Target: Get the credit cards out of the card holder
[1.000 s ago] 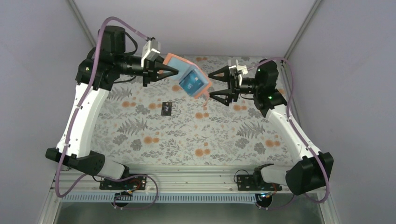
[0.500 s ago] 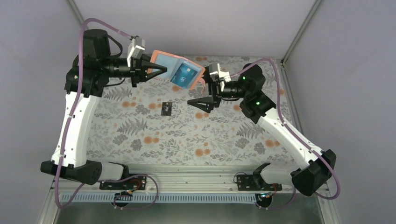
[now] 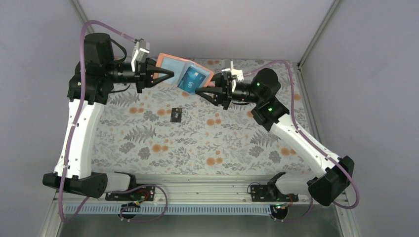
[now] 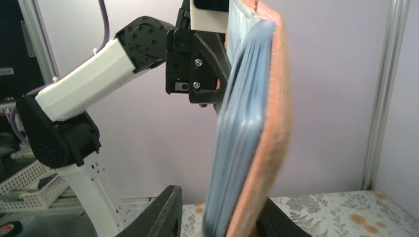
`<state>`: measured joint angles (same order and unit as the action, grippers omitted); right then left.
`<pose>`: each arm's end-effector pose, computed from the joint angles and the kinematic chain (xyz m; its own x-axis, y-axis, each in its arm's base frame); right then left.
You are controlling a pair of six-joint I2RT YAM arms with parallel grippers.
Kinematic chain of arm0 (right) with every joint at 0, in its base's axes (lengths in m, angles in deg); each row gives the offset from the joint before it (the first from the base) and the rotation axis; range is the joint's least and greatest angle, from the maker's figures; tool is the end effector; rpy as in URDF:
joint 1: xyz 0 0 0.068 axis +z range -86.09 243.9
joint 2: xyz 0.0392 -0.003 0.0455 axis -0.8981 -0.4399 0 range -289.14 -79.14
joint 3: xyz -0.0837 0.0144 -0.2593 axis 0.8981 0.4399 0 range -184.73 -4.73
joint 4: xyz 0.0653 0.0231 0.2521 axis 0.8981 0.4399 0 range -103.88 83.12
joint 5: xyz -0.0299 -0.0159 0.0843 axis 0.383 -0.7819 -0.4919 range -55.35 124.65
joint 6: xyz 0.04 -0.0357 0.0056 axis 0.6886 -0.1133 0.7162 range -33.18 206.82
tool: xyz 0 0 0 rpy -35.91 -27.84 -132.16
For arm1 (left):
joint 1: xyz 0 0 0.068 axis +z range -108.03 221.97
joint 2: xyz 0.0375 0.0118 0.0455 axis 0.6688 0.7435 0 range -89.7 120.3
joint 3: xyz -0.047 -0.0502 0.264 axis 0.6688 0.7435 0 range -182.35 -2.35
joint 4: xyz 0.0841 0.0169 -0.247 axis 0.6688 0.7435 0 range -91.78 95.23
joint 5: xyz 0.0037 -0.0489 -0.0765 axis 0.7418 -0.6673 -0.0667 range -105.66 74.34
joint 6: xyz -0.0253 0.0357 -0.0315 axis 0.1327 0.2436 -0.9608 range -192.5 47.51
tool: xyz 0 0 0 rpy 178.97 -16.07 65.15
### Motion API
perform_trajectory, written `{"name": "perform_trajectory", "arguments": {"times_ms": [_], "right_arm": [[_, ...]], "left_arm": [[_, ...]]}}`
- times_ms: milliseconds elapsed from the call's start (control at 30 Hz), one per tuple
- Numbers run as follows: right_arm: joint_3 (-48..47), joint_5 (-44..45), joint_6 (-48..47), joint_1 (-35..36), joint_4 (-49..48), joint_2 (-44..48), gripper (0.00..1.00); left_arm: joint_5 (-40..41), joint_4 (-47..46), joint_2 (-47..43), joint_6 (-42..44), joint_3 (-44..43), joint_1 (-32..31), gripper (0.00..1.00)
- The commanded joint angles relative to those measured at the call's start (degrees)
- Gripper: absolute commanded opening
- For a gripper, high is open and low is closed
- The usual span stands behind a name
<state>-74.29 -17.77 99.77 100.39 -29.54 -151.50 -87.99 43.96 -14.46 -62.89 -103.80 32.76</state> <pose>0.2090 0.1897 0.4345 -0.0460 0.1360 -0.9896 -0.9989 0.0004 0.0465 0.2176 -0.0696 0.5025 -0.1692 0.0788 -0.9824 0.9770 0.1446 -0.1567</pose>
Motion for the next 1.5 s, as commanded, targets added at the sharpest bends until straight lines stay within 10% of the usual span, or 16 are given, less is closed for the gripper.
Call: {"name": "perform_trajectory", "arguments": {"times_ms": [0, 100, 233, 400, 567, 833, 1033, 1467], "right_arm": [[-3.11, 2.29, 1.77, 0.48, 0.55, -1.52, 0.27], [-4.22, 2.79, 1.80, 0.45, 1.96, -2.08, 0.05], [-3.95, 3.83, 0.42, 0.43, 4.29, -1.37, 0.04], [-7.46, 7.64, -1.73, 0.29, 13.60, -1.80, 0.04], [-15.18, 21.06, 2.99, -2.92, 31.30, -6.45, 0.04], [-16.57, 28.70, 6.93, -5.56, 38.32, -11.28, 0.04], [-16.93, 16.01, 2.01, -4.94, 35.41, -11.84, 0.04], [-14.37, 0.51, -6.40, -2.39, 31.06, -8.87, 0.04]], "left_arm": [[-2.39, -1.68, -0.88, -1.22, 0.76, 0.49, 0.02], [-2.92, -1.59, -0.97, -1.16, 0.73, 0.76, 0.02], [-1.58, -1.78, -1.15, -1.44, 0.74, 1.56, 0.03], [14.06, -1.34, -1.03, -3.03, -0.01, 3.20, 0.59], [30.89, -0.42, -1.00, -2.92, -4.35, 4.43, 0.68], [28.15, 2.31, -1.15, 1.82, -11.46, 4.55, 0.68], [-2.30, -3.11, -1.15, 0.16, 3.02, 3.13, 0.60], [11.85, -6.20, 1.49, 0.07, 13.52, -2.74, 0.42]]}}
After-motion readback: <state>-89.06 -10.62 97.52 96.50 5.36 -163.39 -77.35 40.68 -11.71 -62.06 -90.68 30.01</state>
